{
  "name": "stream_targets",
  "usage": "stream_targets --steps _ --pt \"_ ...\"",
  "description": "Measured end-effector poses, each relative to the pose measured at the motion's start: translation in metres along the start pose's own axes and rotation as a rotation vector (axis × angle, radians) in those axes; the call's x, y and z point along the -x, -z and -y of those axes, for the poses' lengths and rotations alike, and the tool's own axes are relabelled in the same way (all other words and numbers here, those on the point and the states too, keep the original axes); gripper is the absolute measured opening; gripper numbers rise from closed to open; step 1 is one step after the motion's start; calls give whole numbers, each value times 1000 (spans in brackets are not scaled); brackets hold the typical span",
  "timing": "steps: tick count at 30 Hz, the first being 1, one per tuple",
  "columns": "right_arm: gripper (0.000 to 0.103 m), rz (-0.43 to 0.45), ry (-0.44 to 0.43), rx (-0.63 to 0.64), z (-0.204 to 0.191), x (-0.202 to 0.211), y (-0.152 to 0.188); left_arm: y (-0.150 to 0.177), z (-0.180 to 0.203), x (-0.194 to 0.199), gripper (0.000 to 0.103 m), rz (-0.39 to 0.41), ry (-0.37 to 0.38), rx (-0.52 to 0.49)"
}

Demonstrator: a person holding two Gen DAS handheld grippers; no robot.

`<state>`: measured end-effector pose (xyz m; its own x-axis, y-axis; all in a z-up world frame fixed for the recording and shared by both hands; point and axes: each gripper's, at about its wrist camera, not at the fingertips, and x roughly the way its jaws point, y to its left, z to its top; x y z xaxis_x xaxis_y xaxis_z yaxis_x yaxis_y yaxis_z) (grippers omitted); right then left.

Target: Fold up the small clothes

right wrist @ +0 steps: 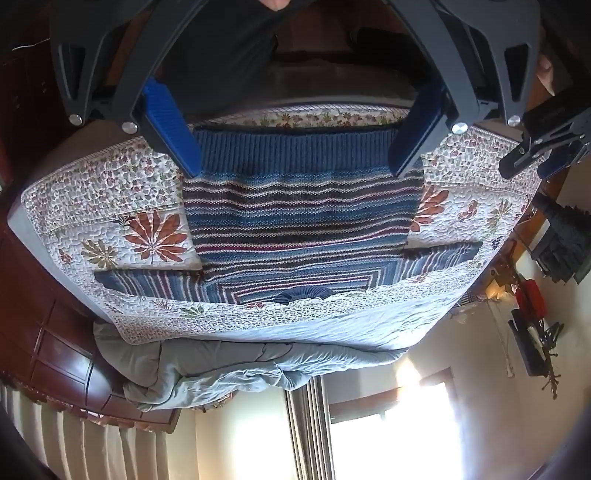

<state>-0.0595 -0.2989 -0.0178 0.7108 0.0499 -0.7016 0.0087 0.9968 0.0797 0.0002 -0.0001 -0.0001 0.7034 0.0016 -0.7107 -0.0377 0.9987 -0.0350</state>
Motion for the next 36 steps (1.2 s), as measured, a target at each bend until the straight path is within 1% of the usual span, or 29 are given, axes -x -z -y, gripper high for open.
stream_targets --steps 6,8,13,17,20,36 --pt "101 0 -1 1 -3 -1 -1 0 0 -1 99 -4 2 3" --pt "101 1 -4 -3 3 -1 3 0 0 -1 99 -5 2 3" --pt "101 0 -1 -3 4 -1 1 0 -2 0 99 -3 -3 9" --pt "101 -2 0 -4 4 -1 0 7 0 -4 99 -7 -3 8" --pt "101 -5 0 -5 4 -4 2 2 -1 -4 99 -13 -1 8" --pt "101 -8 -2 -11 6 -10 5 2 0 -8 99 -20 -5 9"
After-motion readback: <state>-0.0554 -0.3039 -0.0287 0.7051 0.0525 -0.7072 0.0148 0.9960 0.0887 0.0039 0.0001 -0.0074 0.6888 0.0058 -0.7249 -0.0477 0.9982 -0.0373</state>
